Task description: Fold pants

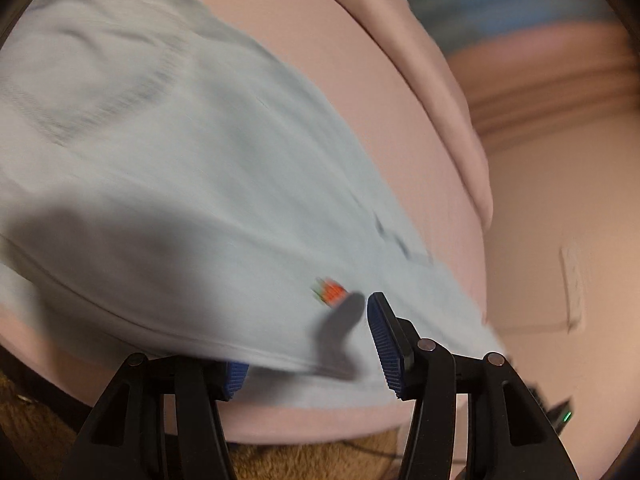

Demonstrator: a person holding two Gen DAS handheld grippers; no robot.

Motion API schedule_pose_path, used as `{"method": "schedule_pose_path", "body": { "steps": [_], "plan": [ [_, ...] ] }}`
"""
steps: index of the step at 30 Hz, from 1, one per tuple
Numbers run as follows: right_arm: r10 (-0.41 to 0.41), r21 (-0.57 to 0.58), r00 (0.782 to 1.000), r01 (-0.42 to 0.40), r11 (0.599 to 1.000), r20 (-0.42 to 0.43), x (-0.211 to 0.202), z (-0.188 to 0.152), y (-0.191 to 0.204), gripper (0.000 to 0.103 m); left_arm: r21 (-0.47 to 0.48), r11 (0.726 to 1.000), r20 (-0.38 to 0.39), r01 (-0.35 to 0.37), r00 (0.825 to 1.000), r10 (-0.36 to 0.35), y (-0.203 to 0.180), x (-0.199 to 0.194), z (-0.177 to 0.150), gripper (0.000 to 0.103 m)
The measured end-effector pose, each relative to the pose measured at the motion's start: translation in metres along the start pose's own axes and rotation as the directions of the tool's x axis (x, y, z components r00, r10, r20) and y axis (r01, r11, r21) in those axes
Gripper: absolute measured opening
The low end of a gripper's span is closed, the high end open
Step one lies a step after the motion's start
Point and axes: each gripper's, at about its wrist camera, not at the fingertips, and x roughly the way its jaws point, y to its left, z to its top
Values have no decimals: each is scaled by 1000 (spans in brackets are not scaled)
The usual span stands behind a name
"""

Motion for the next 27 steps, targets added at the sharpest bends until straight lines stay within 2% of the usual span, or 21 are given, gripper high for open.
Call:
{"method": "schedule_pose_path", "body": {
  "steps": [1, 2, 4, 5, 7, 9, 11, 15, 17, 20, 27],
  "plan": [
    [-2, 2, 1000, 2, 1000, -1, 0, 0, -1, 7, -12, 1000, 25, -6, 1000, 6, 6, -6, 4, 40],
    [-6, 5, 1000, 6, 1000, -2, 0, 0, 0, 7, -18, 999, 56, -31, 998, 32, 14, -14, 10, 23],
    [-22, 2, 1000, 22, 1000, -11, 2, -1, -1, 7, -35, 996, 115, -86, 989, 90, 27, -27, 18, 8],
    [-24, 3, 999, 25, 1000, -21, 3, -2, -2, 7, -63, 997, 130, -50, 990, 58, 38, -37, 22, 6],
    [-33, -5, 998, 32, 999, -44, 4, -7, -3, 7, -94, 995, 131, -24, 991, 36, 50, -49, 27, 5],
    [-73, -25, 995, 72, 997, -61, 5, -11, -4, 7, -89, 995, 151, -51, 987, 64, 57, -65, 29, 5],
    [-73, -28, 994, 71, 997, -83, 6, -15, -7, 7, -78, 997, 126, -30, 991, 40, 61, -69, 28, 6],
    [-113, -38, 985, 109, 993, -132, 8, -22, -16, 7, -69, 996, 86, -63, 994, 68, 70, -68, 23, 6],
    [-135, -54, 980, 128, 990, -144, 8, -25, -19, 7, -90, 995, 78, -42, 996, 49, 77, -68, 19, 6],
    [-122, -47, 980, 116, 992, -156, 6, -27, -24, 7, -134, 991, 82, 6, 997, 5, 86, -76, 27, 9],
    [-163, -68, 973, 154, 986, -163, 10, -29, -28, 7, -180, 984, 151, -12, 988, 39, 93, -93, 35, 10]
  ]
}}
